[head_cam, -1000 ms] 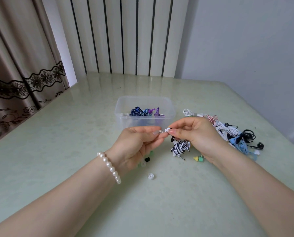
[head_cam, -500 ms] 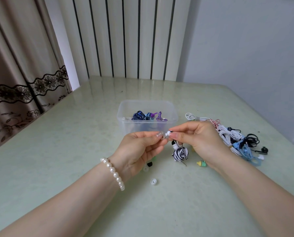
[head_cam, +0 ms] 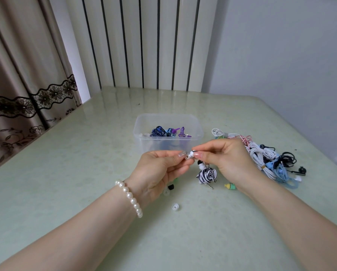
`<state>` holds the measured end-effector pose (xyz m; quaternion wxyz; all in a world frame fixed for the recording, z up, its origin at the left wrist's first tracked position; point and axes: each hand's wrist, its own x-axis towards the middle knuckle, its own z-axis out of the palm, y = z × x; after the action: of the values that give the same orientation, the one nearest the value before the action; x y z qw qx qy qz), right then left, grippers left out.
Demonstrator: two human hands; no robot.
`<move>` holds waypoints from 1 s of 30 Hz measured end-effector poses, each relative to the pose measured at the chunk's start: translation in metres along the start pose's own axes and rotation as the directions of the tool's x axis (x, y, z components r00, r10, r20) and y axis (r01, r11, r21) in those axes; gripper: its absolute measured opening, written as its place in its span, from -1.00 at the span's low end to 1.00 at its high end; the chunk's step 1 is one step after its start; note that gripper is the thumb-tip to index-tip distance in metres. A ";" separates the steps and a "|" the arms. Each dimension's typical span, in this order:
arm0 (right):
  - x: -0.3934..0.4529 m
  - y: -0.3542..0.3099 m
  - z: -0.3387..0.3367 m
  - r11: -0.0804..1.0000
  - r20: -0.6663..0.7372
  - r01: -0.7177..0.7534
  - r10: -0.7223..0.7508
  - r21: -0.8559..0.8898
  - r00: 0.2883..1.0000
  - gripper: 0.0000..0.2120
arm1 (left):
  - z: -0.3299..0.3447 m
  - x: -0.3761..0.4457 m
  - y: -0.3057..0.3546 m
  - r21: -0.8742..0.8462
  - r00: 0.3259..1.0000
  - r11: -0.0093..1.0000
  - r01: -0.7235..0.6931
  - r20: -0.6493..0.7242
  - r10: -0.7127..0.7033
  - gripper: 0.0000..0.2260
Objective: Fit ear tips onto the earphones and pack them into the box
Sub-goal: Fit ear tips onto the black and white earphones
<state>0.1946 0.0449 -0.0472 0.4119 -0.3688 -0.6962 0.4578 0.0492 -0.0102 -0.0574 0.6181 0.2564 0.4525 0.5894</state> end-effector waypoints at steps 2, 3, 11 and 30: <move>0.000 0.001 0.000 0.999 -0.005 0.005 -0.005 -0.037 1.000 -0.82 | 0.000 0.000 0.000 0.001 1.000 1.000 0.003 0.002 -0.003 -0.92; 0.001 0.001 0.000 0.999 -0.008 0.006 -0.007 -0.053 1.000 -0.81 | 0.000 0.000 0.000 0.002 1.000 1.000 0.003 0.002 -0.003 -0.92; 0.001 0.003 0.000 0.996 -0.017 0.001 -0.002 -0.088 1.000 -0.80 | 0.001 -0.001 -0.002 0.041 0.999 0.998 -0.042 -0.012 0.043 -0.93; 0.000 0.004 0.005 0.993 -0.042 -0.063 0.059 -0.098 0.997 -0.78 | 0.004 -0.005 -0.002 0.098 0.997 0.992 -0.076 0.021 0.074 -0.89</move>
<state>0.1911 0.0443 -0.0517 0.3927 -0.4188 -0.6982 0.4277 0.0542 -0.0145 -0.0559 0.5860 0.3087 0.4657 0.5868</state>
